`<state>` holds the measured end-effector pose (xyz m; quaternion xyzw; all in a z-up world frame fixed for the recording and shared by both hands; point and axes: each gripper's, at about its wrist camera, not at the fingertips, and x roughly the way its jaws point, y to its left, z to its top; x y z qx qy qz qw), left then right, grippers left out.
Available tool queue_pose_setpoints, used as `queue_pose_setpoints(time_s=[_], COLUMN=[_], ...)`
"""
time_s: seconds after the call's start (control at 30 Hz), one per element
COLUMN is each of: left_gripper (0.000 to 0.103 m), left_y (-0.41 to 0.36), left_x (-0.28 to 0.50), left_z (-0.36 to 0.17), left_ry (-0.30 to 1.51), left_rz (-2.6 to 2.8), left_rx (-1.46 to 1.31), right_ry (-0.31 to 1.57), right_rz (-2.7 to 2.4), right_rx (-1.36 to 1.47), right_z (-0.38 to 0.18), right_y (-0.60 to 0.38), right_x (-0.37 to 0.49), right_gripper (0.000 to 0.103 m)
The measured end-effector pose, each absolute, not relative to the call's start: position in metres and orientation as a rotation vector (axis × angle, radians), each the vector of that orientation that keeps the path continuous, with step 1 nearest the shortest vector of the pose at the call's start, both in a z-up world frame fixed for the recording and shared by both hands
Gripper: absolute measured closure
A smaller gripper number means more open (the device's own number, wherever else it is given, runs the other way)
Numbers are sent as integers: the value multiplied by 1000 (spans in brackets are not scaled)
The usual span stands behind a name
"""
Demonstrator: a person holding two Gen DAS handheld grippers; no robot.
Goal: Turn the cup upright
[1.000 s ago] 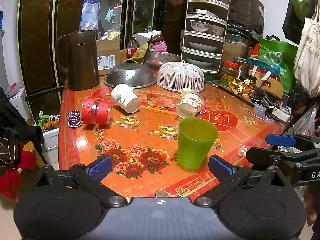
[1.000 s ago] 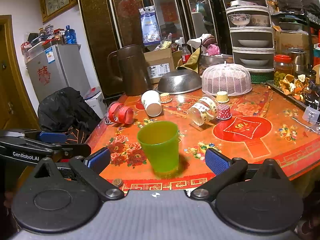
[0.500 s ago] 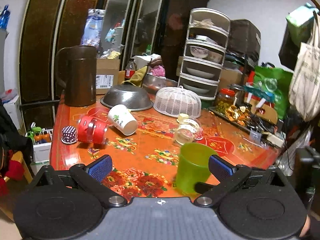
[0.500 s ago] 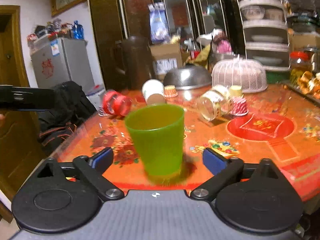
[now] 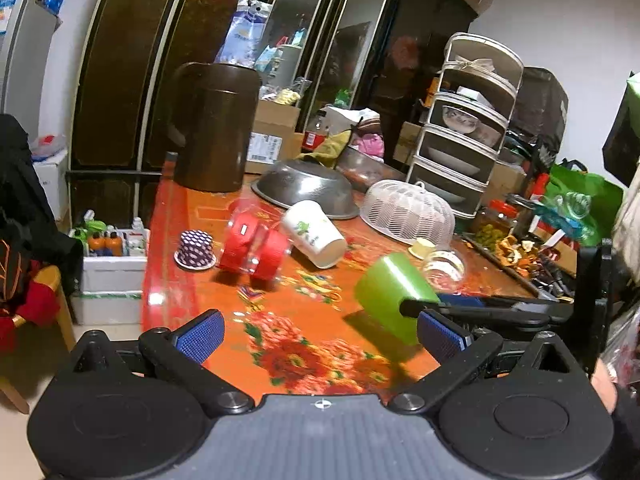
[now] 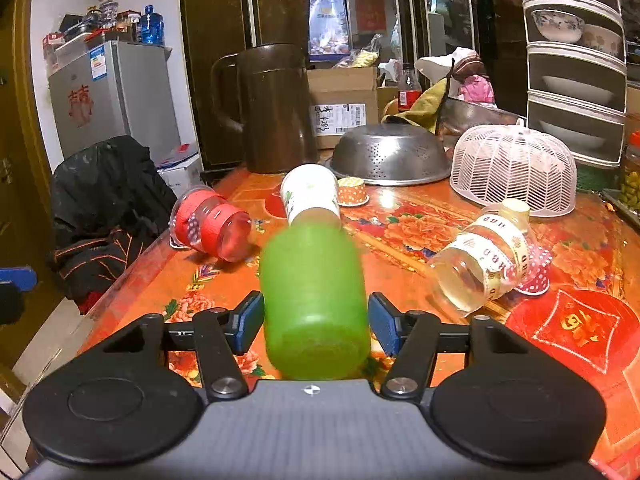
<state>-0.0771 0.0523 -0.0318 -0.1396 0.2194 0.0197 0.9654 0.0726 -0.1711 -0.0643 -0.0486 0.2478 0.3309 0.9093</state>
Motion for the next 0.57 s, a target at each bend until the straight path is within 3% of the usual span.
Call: queue_pose_setpoints(time_s=[0.57], left_gripper=[0], left_y=[51], left_x=[-43], left_z=[-33], left_ry=[512], left_rz=[-44], left_rx=[-267], right_ry=[650], right_rz=[654], right_rx=[-196], right_z=[-56], right_y=[-146], right_x=[94], right_gripper=[44])
